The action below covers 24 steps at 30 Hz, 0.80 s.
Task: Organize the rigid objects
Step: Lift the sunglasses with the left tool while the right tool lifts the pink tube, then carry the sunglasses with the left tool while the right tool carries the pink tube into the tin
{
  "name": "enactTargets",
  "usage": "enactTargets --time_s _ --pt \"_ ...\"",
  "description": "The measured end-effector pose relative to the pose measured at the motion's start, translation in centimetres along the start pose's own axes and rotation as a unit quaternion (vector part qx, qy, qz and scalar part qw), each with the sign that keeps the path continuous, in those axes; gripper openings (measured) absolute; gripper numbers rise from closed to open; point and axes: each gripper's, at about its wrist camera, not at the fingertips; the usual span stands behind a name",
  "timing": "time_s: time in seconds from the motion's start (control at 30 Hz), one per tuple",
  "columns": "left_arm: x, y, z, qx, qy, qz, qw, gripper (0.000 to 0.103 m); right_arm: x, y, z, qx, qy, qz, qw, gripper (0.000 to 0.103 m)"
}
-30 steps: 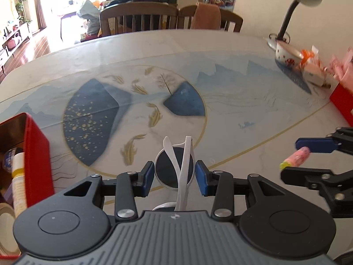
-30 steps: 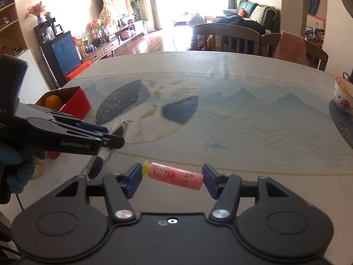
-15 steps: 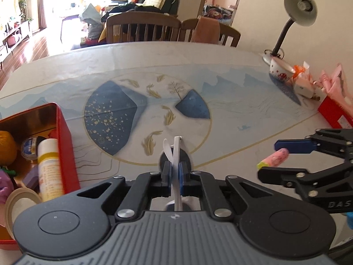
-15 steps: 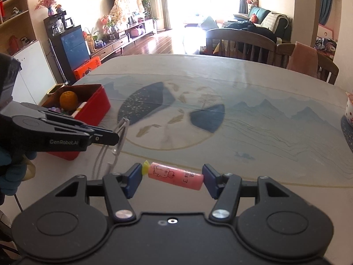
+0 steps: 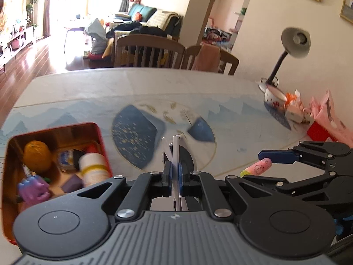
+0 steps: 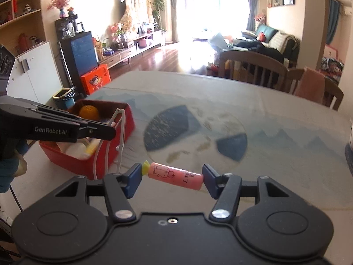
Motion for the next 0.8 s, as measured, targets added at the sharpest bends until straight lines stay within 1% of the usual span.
enactTargets --time_s 0.2,0.43,0.63,0.8 --pt "-1.6 -3.1 -2.8 -0.015 -0.008 0.023 0.9996 0.005 -1.8 1.1 -3.1 -0.016 -0.023 0.014 0.999 0.059" --pt "-2.8 -6.1 -6.7 -0.048 -0.007 0.043 0.9979 0.005 -3.4 3.7 -7.4 -0.047 -0.050 0.020 0.997 0.059" --pt "-2.9 -7.2 -10.5 -0.082 -0.011 0.039 0.9958 0.005 -4.3 6.4 -10.8 -0.076 -0.083 0.015 0.994 0.059" --pt "-2.4 -7.0 -13.1 -0.102 -0.016 0.022 0.9944 0.005 -4.5 8.8 -12.8 -0.094 -0.103 -0.002 0.990 0.059"
Point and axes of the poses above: each gripper's, at about its wrist camera, not at the fingertips, and y roughly the way its jaws point, z to its right, x to its underside, and after that the axes turned 8 degrees about z, right-handed
